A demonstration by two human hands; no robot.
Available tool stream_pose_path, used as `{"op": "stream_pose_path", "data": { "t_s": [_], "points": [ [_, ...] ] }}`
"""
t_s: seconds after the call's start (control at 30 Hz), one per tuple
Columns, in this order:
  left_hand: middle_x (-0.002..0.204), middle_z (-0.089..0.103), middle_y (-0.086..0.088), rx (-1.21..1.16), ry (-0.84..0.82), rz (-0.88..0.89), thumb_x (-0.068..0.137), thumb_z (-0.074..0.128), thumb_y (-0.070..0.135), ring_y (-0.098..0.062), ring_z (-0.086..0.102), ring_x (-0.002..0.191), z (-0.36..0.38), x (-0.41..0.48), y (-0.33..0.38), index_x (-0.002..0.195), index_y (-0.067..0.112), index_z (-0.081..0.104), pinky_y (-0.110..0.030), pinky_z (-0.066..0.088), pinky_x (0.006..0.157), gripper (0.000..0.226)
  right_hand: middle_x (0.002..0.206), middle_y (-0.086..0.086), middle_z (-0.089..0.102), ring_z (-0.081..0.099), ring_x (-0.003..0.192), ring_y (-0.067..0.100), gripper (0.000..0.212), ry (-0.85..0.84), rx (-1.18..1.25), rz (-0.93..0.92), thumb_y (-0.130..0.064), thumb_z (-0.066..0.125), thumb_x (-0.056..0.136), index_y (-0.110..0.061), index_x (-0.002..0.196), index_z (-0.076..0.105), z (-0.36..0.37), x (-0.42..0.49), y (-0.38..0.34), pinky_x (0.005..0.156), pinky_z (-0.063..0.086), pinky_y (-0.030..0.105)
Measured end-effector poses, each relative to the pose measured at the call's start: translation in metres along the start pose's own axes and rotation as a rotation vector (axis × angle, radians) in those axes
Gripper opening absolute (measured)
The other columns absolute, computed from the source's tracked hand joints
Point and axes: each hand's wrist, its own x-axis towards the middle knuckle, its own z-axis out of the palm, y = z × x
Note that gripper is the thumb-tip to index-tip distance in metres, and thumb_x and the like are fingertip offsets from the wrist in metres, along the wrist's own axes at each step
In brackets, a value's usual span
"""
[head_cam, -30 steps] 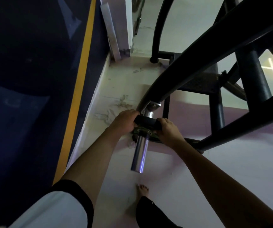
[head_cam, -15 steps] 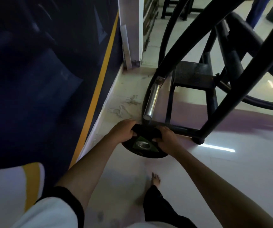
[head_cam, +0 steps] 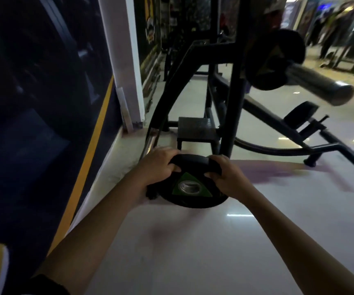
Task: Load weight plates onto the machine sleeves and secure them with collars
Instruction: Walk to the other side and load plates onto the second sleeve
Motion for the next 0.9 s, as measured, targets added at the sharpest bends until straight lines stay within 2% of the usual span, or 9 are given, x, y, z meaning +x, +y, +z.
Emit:
{"op": "stream_pose_path", "data": {
  "t_s": [0.1,0.2,0.43,0.57,0.7,0.8,0.9],
  "points": [
    [0.117,0.059,-0.014,0.028,0.032,0.079,0.078,0.068,0.017,-0.031,0.048,0.112,-0.001,0.020,0.066,0.120,0.008,0.056,-0.039,0.035,0.099,0.044,0.113,0.013,0.057,0.055,0.102,0.031,0.043,0.157,-0.029,-0.047,-0.009,0.068,0.078,-0.010,0.120,0.054,-0.059,-0.027,0.018,0.084,0.044,0.033],
    [0.117,0.060,-0.015,0.037,0.082,0.116,0.079,0.068,0.018,-0.032,0.046,0.114,-0.003,0.041,0.129,0.122,0.006,0.055,-0.041,0.030,0.104,0.046,0.114,0.017,0.056,0.053,0.105,0.034,0.045,0.249,-0.054,-0.097,-0.008,0.066,0.080,-0.006,0.123,0.051,-0.117,-0.048,0.036,0.087,0.041,0.033],
    [0.104,0.065,-0.012,-0.027,0.116,0.217,0.077,0.069,0.016,-0.026,0.056,0.099,-0.020,0.098,0.247,0.111,0.010,0.061,-0.037,0.043,0.089,0.036,0.119,0.018,0.054,0.050,0.106,0.028,0.046,0.371,-0.049,-0.144,-0.006,0.065,0.080,-0.006,0.124,0.051,-0.243,-0.066,0.064,0.086,0.036,0.028],
    [0.104,0.065,-0.005,-0.017,0.103,0.214,0.077,0.069,0.020,-0.020,0.057,0.099,-0.029,0.142,0.283,0.109,0.016,0.062,-0.033,0.044,0.087,0.033,0.115,0.016,0.056,0.051,0.106,0.027,0.045,0.398,-0.063,-0.137,-0.006,0.066,0.080,-0.008,0.122,0.052,-0.293,-0.050,0.080,0.087,0.036,0.027],
    [0.104,0.065,-0.008,0.018,0.116,0.209,0.078,0.069,0.020,-0.023,0.058,0.097,-0.036,0.186,0.305,0.110,0.015,0.062,-0.032,0.044,0.084,0.033,0.112,0.013,0.058,0.053,0.103,0.024,0.042,0.415,-0.072,-0.138,-0.006,0.066,0.079,-0.012,0.119,0.055,-0.331,-0.021,0.094,0.085,0.038,0.029],
    [0.103,0.065,-0.008,0.034,0.112,0.207,0.079,0.069,0.021,-0.022,0.059,0.098,-0.041,0.217,0.308,0.110,0.014,0.063,-0.033,0.045,0.085,0.032,0.109,0.012,0.059,0.054,0.103,0.028,0.039,0.420,-0.048,-0.155,-0.005,0.065,0.080,-0.012,0.117,0.056,-0.348,0.004,0.102,0.090,0.044,0.038],
    [0.100,0.065,-0.004,0.049,0.079,0.193,0.078,0.070,0.025,-0.018,0.059,0.093,-0.046,0.239,0.302,0.108,0.017,0.063,-0.029,0.045,0.078,0.032,0.105,0.010,0.060,0.056,0.101,0.028,0.036,0.384,-0.019,-0.180,-0.004,0.062,0.082,-0.011,0.117,0.056,-0.353,0.022,0.109,0.091,0.046,0.046]
  ]
}}
